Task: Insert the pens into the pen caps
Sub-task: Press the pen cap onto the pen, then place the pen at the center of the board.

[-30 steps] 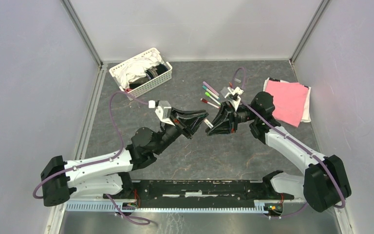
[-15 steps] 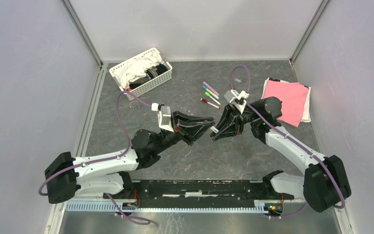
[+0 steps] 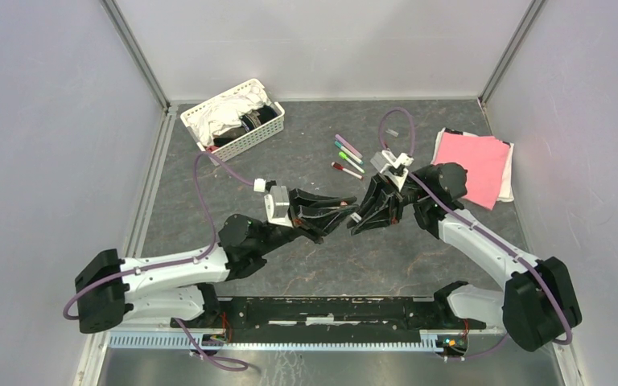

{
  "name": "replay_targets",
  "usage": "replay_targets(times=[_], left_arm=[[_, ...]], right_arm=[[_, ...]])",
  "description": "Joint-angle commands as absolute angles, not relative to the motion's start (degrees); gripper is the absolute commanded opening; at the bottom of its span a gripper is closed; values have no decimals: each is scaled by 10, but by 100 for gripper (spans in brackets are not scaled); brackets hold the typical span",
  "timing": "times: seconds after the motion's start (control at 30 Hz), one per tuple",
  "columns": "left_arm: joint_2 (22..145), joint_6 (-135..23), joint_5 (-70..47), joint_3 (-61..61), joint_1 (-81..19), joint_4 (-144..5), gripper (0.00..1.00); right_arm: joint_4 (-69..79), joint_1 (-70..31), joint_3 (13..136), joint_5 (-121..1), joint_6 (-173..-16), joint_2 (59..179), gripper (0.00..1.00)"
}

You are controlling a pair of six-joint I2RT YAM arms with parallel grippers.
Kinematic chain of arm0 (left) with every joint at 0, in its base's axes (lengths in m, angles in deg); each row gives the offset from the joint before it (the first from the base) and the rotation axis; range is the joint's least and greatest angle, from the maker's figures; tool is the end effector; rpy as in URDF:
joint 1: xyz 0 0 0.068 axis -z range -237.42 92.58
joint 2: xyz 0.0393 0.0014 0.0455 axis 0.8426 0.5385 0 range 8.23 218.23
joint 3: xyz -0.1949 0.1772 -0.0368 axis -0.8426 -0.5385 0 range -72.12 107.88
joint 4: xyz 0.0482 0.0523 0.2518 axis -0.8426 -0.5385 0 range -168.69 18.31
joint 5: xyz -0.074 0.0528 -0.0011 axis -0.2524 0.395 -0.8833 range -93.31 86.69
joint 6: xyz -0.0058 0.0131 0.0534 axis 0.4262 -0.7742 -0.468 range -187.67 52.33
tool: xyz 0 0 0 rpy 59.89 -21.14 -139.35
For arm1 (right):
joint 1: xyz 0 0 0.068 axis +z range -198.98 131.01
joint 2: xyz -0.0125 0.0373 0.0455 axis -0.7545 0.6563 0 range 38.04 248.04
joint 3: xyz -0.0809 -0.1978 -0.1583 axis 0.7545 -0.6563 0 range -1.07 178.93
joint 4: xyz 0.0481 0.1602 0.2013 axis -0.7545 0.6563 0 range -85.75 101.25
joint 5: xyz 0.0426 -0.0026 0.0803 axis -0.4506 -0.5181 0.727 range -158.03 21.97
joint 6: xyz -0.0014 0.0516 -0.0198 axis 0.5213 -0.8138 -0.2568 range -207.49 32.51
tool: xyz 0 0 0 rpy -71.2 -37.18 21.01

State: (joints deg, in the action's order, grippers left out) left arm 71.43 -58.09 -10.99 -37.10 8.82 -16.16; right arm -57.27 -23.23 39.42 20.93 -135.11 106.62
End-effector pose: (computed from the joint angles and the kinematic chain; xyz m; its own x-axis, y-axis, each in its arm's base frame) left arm 0.0950 -0.2285 0.3311 0.0237 -0.4631 -0.8860 0.9724 0.2166 -0.0872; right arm 0.1935 0.1353 0.3313 -0.2264 -0.0945 -0.9694 -0.8784 -0.4104 0.2451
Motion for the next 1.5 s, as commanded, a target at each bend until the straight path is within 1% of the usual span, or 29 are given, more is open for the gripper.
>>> replay_targets(times=[0.0, 0.07, 0.13, 0.23, 0.27, 0.37, 0.43, 0.47, 0.63, 0.73, 0.87, 0.97, 1.07, 1.2, 1.33, 1.47], left_arm=[[827, -464, -249, -455, 120, -392, 2], [803, -437, -223, -476, 120, -397, 2], [759, -420, -177, -494, 117, -420, 2], [685, -405, -90, -488, 112, -473, 3], [670, -404, -75, -484, 110, -482, 5], [644, -399, -35, -455, 108, -505, 18], [641, -393, -7, -436, 106, -507, 31], [641, -394, -3, -429, 105, -500, 35], [608, -396, 42, -416, 104, -470, 72], [575, -424, 44, -413, 104, -497, 81], [532, -455, 29, -435, 104, -530, 83], [501, -454, 60, -474, 104, -532, 87], [486, -442, 113, -517, 104, -503, 90], [486, -417, 190, -559, 104, -460, 91], [497, -395, 262, -581, 104, -442, 91], [503, -393, 281, -581, 104, -453, 91]], right_arm=[[-532, -237, 452, -41, -1312, 1044, 0], [-487, -245, 454, -43, -1281, 1040, 0], [-394, -245, 463, -46, -1211, 1038, 0], [-256, -245, 473, -61, -1089, 1035, 0], [-239, -245, 470, -63, -1074, 1033, 0], [-230, -245, 455, -57, -1056, 1024, 0], [-226, -245, 447, -53, -1047, 1022, 0], [-226, -245, 439, -52, -1045, 1021, 0], [-206, -245, 413, -52, -1009, 1017, 0], [-192, -245, 406, -56, -989, 1014, 0], [-179, -257, 400, -76, -966, 1017, 0], [-146, -276, 391, -122, -908, 1017, 0], [-97, -287, 379, -213, -825, 1019, 0], [-58, -290, 368, -350, -735, 1038, 7], [-37, -290, 386, -416, -685, 1114, 7], [20, -276, 466, -451, -638, 1236, 9]])
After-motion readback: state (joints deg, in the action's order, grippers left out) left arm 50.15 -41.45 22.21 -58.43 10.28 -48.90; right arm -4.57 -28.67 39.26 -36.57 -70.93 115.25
